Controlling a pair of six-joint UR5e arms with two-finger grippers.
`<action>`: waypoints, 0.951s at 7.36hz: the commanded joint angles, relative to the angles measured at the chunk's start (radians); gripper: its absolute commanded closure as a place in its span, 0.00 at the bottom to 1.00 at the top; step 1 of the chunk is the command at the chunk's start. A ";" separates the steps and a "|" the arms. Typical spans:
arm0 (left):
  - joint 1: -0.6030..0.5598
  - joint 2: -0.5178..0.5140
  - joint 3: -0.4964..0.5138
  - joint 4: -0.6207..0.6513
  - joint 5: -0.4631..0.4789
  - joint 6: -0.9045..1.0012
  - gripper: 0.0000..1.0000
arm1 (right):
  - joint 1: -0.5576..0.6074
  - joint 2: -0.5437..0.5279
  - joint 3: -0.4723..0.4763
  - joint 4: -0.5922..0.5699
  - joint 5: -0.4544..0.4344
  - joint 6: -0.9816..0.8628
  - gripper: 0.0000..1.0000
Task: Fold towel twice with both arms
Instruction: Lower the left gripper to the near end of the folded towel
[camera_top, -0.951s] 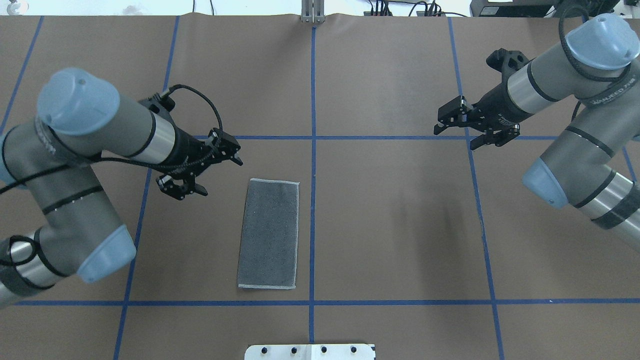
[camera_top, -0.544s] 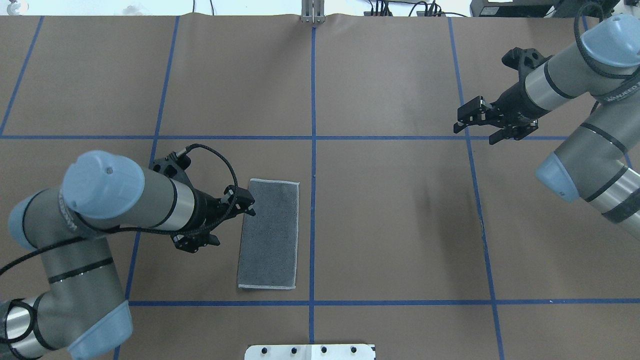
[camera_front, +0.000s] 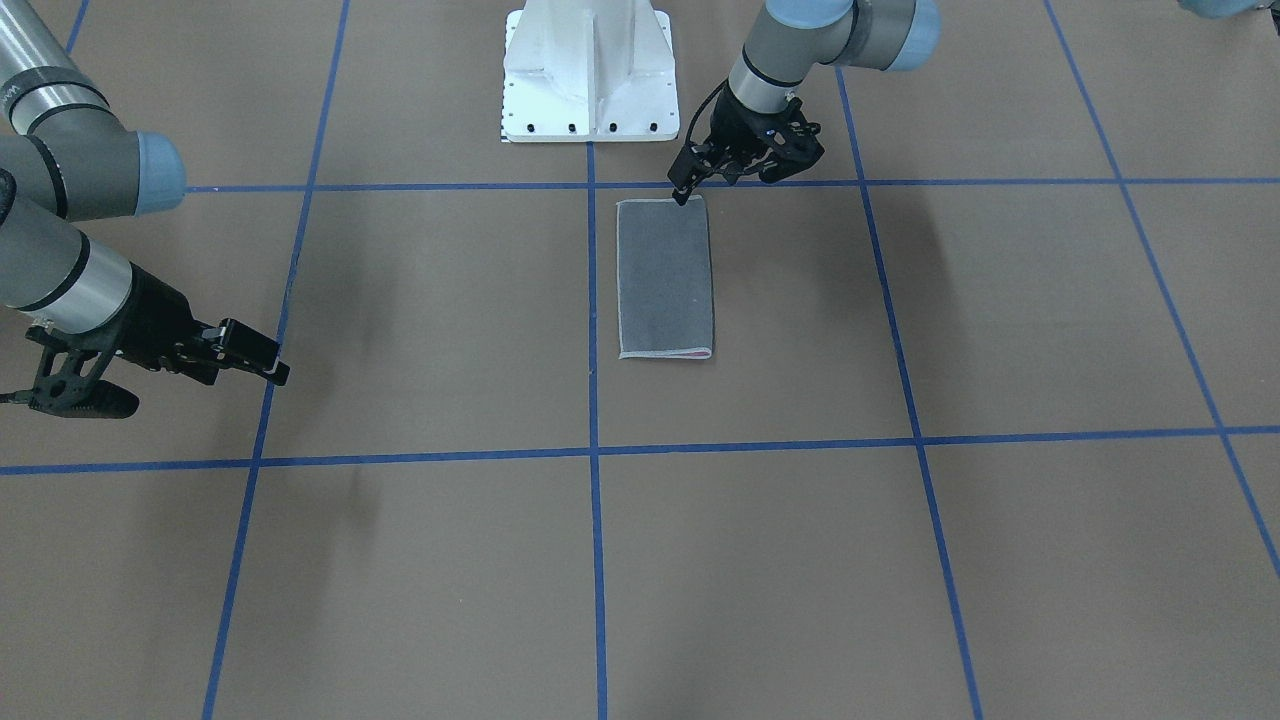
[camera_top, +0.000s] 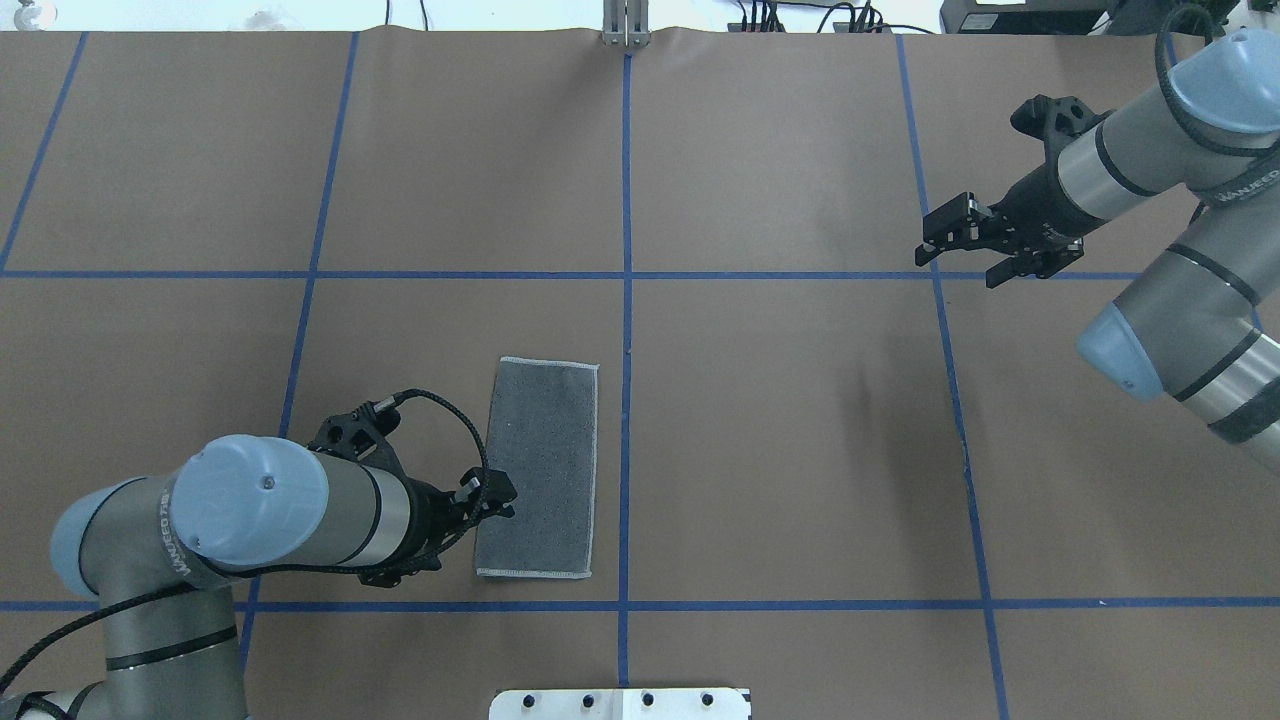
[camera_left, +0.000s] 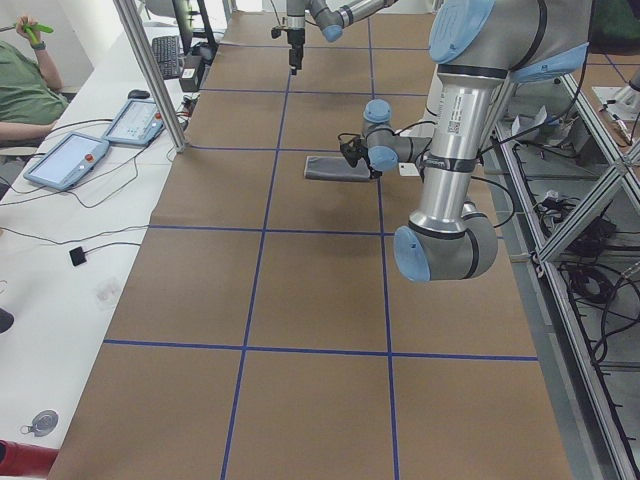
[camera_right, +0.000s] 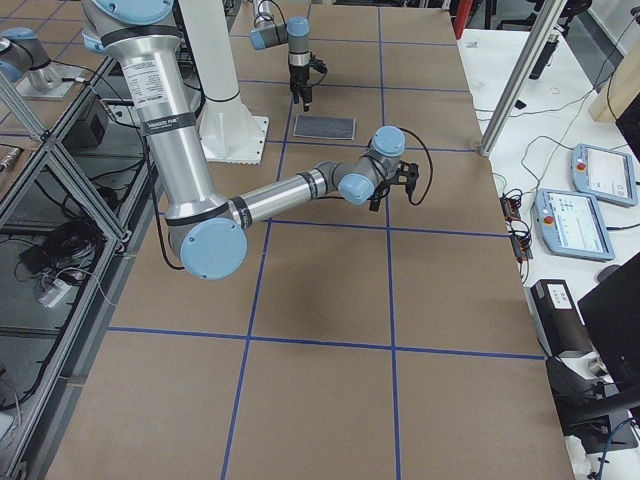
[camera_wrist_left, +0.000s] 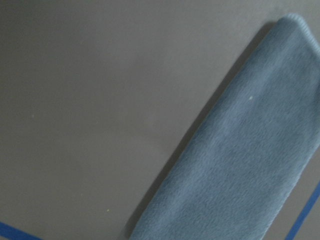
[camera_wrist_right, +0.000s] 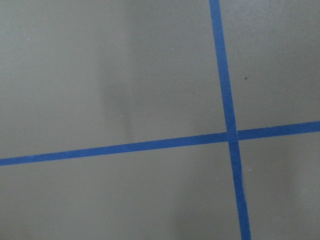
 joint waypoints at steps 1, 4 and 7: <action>0.021 -0.008 0.032 -0.002 0.004 -0.001 0.03 | 0.000 0.001 0.003 0.000 0.001 0.006 0.00; 0.022 -0.019 0.051 -0.002 0.004 0.008 0.32 | 0.000 0.001 0.006 0.000 0.001 0.006 0.00; 0.022 -0.029 0.063 -0.002 0.004 0.010 0.35 | 0.000 0.001 0.006 0.000 -0.001 0.007 0.00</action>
